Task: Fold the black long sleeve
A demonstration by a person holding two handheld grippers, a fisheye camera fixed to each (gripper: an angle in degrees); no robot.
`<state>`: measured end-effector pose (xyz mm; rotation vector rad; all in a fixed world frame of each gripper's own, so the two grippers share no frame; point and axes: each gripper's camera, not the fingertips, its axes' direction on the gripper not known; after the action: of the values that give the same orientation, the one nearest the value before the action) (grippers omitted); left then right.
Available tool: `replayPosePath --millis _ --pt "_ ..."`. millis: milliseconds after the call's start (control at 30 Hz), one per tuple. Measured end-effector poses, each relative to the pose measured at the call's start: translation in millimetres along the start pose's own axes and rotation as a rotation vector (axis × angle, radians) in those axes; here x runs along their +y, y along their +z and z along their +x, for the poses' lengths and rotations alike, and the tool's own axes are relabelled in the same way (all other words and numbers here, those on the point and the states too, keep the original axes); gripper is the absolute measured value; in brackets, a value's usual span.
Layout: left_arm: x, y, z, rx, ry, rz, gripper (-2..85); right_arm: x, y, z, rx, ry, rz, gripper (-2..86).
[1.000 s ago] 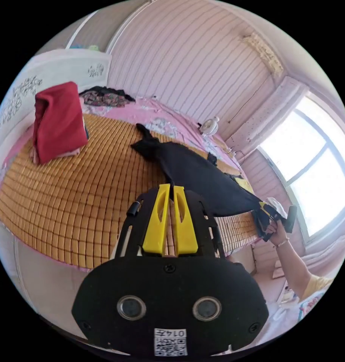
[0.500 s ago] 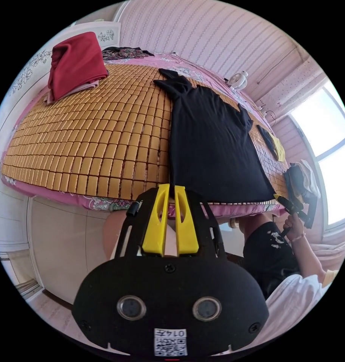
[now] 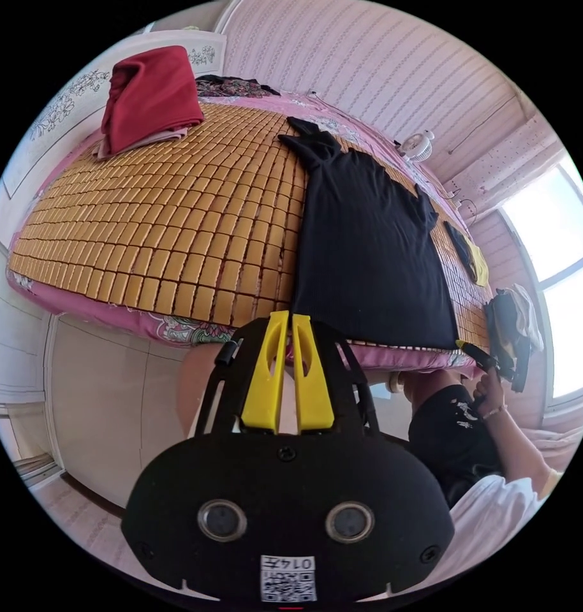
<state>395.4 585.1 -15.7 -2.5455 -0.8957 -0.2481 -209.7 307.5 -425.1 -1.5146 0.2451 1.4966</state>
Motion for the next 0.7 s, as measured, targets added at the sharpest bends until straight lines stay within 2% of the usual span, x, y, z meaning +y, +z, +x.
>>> replayPosePath --millis 67,300,467,700 --pt "5.9 0.9 10.0 -0.022 0.010 -0.006 -1.0 2.5 3.6 -0.9 -0.023 0.023 0.002 2.6" --pt "26.0 -0.1 25.4 -0.060 -0.030 -0.016 -1.0 16.9 0.8 -23.4 -0.031 -0.003 0.009 1.2" --pt "48.1 -5.3 24.6 -0.035 -0.131 0.000 -1.0 29.1 0.1 -72.6 0.128 -0.140 -0.022 1.0" --pt "76.2 -15.1 34.9 -0.025 -0.177 0.021 -1.0 45.6 -1.1 -105.9 0.155 -0.216 -0.049 0.9"
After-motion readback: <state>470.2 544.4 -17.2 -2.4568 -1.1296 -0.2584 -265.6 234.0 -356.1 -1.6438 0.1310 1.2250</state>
